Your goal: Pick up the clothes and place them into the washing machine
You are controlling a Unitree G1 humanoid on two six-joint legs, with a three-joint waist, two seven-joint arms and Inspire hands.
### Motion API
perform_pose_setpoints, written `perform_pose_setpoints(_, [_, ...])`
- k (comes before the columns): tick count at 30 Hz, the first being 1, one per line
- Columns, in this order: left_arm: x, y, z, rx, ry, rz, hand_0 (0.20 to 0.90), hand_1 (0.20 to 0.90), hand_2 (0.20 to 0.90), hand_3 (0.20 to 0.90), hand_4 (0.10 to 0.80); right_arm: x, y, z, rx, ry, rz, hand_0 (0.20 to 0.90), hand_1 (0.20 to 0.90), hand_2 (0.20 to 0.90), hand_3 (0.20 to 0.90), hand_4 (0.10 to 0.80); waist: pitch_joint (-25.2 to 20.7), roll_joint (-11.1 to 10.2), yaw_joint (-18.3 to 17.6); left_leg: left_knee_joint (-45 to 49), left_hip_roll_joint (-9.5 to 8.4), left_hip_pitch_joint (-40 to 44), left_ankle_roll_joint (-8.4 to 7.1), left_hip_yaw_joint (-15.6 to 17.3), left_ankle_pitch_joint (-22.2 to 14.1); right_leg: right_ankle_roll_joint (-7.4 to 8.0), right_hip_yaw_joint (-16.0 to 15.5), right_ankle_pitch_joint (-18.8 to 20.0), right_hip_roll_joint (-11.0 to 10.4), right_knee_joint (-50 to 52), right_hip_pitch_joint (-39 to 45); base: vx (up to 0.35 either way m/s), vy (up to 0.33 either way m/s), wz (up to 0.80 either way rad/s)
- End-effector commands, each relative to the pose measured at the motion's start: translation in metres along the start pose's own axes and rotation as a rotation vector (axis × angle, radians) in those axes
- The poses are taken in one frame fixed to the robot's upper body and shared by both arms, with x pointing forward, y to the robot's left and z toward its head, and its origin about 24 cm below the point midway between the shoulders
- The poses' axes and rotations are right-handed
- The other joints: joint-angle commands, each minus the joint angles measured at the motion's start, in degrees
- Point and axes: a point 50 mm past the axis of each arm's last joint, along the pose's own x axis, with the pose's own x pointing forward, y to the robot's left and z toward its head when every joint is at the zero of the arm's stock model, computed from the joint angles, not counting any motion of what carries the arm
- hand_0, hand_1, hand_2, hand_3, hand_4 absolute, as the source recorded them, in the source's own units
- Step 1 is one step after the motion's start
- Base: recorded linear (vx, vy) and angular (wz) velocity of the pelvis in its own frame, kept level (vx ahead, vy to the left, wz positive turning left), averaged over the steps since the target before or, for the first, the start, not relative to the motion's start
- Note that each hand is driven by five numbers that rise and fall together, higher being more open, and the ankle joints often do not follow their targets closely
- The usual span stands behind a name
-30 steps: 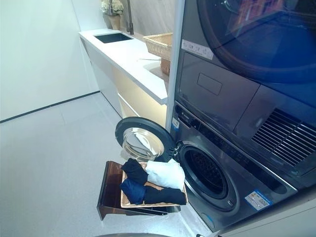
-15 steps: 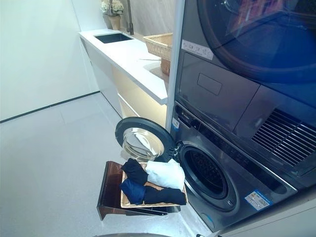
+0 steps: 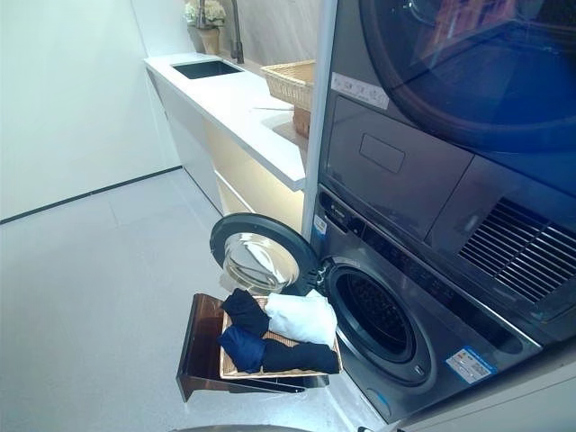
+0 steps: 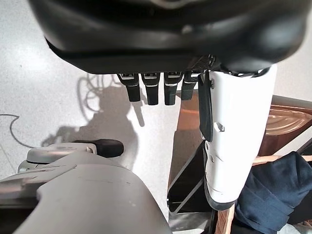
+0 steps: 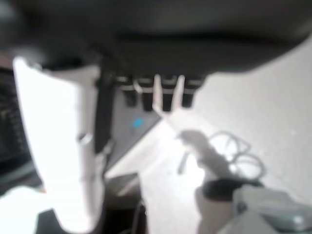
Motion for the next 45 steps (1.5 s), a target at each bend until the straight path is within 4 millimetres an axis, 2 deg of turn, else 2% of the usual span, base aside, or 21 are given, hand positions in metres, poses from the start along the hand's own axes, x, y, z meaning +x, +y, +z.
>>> perform_pose_setpoints(1, [0.003, 0.000, 0.016, -0.022, -0.052, 0.015, 0.900, 0.900, 0.900, 0.900, 0.800, 0.004, -0.015, 0.018, 0.030, -0.048, -0.071, 0.900, 0.900, 0.900, 0.900, 0.800, -2.6, 0.4, 0.1, -0.5, 0.34, -0.7, -4.53, 1.3, -2.7, 2.69, -0.2, 2.8, 0.2, -0.7, -3.0, 0.000, 0.000, 0.00])
perform_pose_setpoints(13, [0.003, 0.002, 0.021, -0.029, -0.066, 0.025, 0.900, 0.900, 0.900, 0.900, 0.800, 0.005, -0.009, 0.025, 0.022, -0.066, -0.046, 0.900, 0.900, 0.900, 0.900, 0.800, -3.4, -0.2, 0.8, -0.5, -0.48, -1.3, -4.22, 0.7, -2.5, 3.18, -0.8, 3.3, -0.9, -0.7, -3.2, 0.009, 0.051, 0.05])
perform_pose_setpoints(20, [0.003, 0.003, 0.019, -0.007, -0.055, 0.022, 0.900, 0.900, 0.900, 0.900, 0.800, 0.005, -0.008, 0.027, 0.029, -0.070, -0.044, 0.900, 0.900, 0.900, 0.900, 0.800, -2.8, 0.0, 0.4, -0.5, -1.75, -1.0, -2.90, 0.0, -2.8, 3.65, -0.2, 4.5, -2.5, 0.3, -3.3, 0.001, 0.108, 0.03])
perform_pose_setpoints(22, [0.003, 0.003, 0.021, -0.001, -0.061, 0.021, 0.900, 0.900, 0.900, 0.900, 0.800, 0.005, -0.009, 0.027, 0.044, -0.068, -0.048, 0.900, 0.900, 0.900, 0.900, 0.800, -1.9, 0.6, 0.1, -0.5, -2.63, -0.3, -1.75, -0.1, -2.9, 3.91, 0.8, 4.2, -3.8, 4.2, -4.9, -0.015, 0.181, -0.03])
perform_pose_setpoints(23, [0.003, 0.003, 0.021, -0.001, -0.061, 0.021, 0.900, 0.900, 0.900, 0.900, 0.800, 0.005, -0.009, 0.027, 0.044, -0.068, -0.048, 0.900, 0.900, 0.900, 0.900, 0.800, -1.9, 0.6, 0.2, -0.5, -2.63, -0.3, -1.74, -0.1, -2.9, 3.92, 0.8, 4.2, -3.8, 4.2, -5.0, -0.021, 0.185, -0.08])
perform_pose_setpoints(26, [0.004, 0.005, 0.026, 0.010, -0.080, 0.024, 0.900, 0.900, 0.900, 0.900, 0.800, 0.005, -0.011, 0.028, 0.053, -0.070, -0.050, 0.900, 0.900, 0.900, 0.900, 0.800, 0.3, 1.6, -0.1, -0.4, -3.81, 0.9, -0.38, -0.4, -2.7, 3.07, 2.7, 4.4, -4.7, 13.0, -8.8, -0.043, 0.210, -0.11])
perform_pose_setpoints(28, [0.004, 0.006, 0.028, 0.015, -0.085, 0.025, 0.900, 0.900, 0.900, 0.900, 0.800, 0.005, -0.012, 0.027, 0.058, -0.068, -0.053, 0.900, 0.900, 0.900, 0.900, 0.800, 0.7, 1.8, -0.1, -0.4, -4.01, 1.0, -0.15, -0.4, -2.8, 2.77, 2.7, 4.5, -5.0, 15.4, -9.9, -0.014, 0.139, -0.07])
perform_pose_setpoints(29, [0.004, 0.008, 0.031, 0.024, -0.094, 0.025, 0.900, 0.900, 0.900, 0.900, 0.800, 0.005, -0.013, 0.026, 0.062, -0.065, -0.059, 0.900, 0.900, 0.900, 0.900, 0.800, 1.4, 2.0, -0.1, -0.4, -4.18, 1.6, 0.16, -0.3, -2.8, 1.78, 1.3, 4.3, -5.5, 19.7, -11.6, 0.005, 0.158, 0.01])
perform_pose_setpoints(31, [0.005, 0.009, 0.033, 0.034, -0.102, 0.021, 0.900, 0.900, 0.900, 0.900, 0.800, 0.005, -0.013, 0.023, 0.059, -0.061, -0.060, 0.900, 0.900, 0.900, 0.900, 0.800, 1.9, 2.1, -0.3, -0.5, -4.24, 2.0, 0.05, -0.5, -3.0, 1.35, 0.3, 3.7, -5.5, 21.3, -12.5, 0.008, 0.127, 0.03])
perform_pose_setpoints(35, [0.004, 0.013, 0.033, 0.036, -0.100, 0.031, 0.900, 0.900, 0.900, 0.900, 0.800, 0.004, -0.011, 0.022, 0.056, -0.056, -0.055, 0.900, 0.900, 0.900, 0.900, 0.800, 2.3, 2.0, -0.4, -0.5, -4.02, 2.5, -0.07, -0.5, -3.2, 1.44, 0.6, 3.5, -4.6, 19.0, -13.2, 0.014, 0.053, -0.02])
perform_pose_setpoints(36, [0.004, 0.015, 0.032, 0.033, -0.099, 0.035, 0.900, 0.900, 0.900, 0.900, 0.800, 0.004, -0.010, 0.023, 0.053, -0.057, -0.052, 0.900, 0.900, 0.900, 0.900, 0.800, 2.5, 1.9, -0.3, -0.5, -3.95, 2.5, -0.17, -0.3, -3.2, 1.76, 1.3, 4.3, -3.7, 16.6, -14.3, 0.000, 0.000, 0.00])
perform_pose_setpoints(39, [0.004, 0.016, 0.032, 0.031, -0.098, 0.039, 0.900, 0.900, 0.900, 0.900, 0.800, 0.005, -0.008, 0.025, 0.056, -0.067, -0.048, 0.900, 0.900, 0.900, 0.900, 0.800, 2.9, 1.5, -0.5, -0.5, -4.03, 2.7, -0.38, -0.3, -3.3, 2.66, 2.2, 6.4, -2.8, 12.6, -15.2, 0.017, 0.002, 0.06])
perform_pose_setpoints(45, [0.004, 0.014, 0.027, 0.030, -0.084, 0.036, 0.900, 0.900, 0.900, 0.900, 0.800, 0.005, -0.004, 0.030, 0.062, -0.088, -0.040, 0.900, 0.900, 0.900, 0.900, 0.800, 2.7, 0.8, -0.6, -0.5, -4.03, 2.9, -0.68, -0.3, -3.9, 3.50, 1.2, 9.2, -2.2, 9.1, -16.2, 0.055, -0.024, 0.08])
